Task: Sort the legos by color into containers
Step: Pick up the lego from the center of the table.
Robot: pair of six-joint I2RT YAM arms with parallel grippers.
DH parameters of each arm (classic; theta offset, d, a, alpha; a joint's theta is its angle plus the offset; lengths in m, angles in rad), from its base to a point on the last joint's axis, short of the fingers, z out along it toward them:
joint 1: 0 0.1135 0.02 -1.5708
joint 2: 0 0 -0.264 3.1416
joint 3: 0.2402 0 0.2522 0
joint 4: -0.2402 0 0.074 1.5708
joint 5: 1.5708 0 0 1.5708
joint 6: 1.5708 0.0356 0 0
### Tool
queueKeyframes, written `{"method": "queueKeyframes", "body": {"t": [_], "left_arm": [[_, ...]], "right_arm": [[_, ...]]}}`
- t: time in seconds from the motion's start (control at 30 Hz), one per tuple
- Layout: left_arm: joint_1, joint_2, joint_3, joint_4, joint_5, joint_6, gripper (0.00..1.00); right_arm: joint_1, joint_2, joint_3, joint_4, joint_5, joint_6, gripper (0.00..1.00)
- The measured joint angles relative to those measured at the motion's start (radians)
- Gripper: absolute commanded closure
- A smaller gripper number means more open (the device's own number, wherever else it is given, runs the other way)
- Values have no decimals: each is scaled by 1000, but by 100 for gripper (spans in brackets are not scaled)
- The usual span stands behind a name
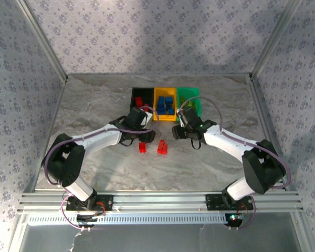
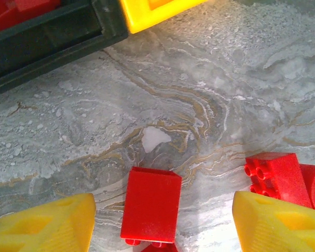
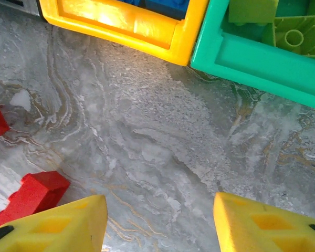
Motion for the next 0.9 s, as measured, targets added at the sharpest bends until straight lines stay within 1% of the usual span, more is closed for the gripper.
{"method": "queueKeyframes", "body": {"t": [0.1, 0.23, 0.43, 0.47, 0.53, 0.57, 0.9], "left_arm": [[-3, 45, 49, -53, -5, 21, 45], [-4, 114, 100, -124, -23, 21, 45], [-17, 167, 164, -207, -28, 26, 45], [-21, 178, 179, -218, -31, 29, 46], [-31, 202, 214, -236, -43, 34, 53], [-32, 210, 222, -240, -48, 35, 55], [-37, 238, 243, -306, -90, 40, 55]], "right_arm": [[0, -8, -49, 59, 18, -13, 42], [0, -7, -110, 117, 46, -29, 42], [-9, -2, -141, 172, 51, -36, 42], [-9, -2, -142, 178, 51, -36, 42], [-9, -2, -143, 190, 51, -37, 42], [-9, -2, -143, 193, 51, -37, 42], [-13, -3, -152, 208, 50, -37, 42]]}}
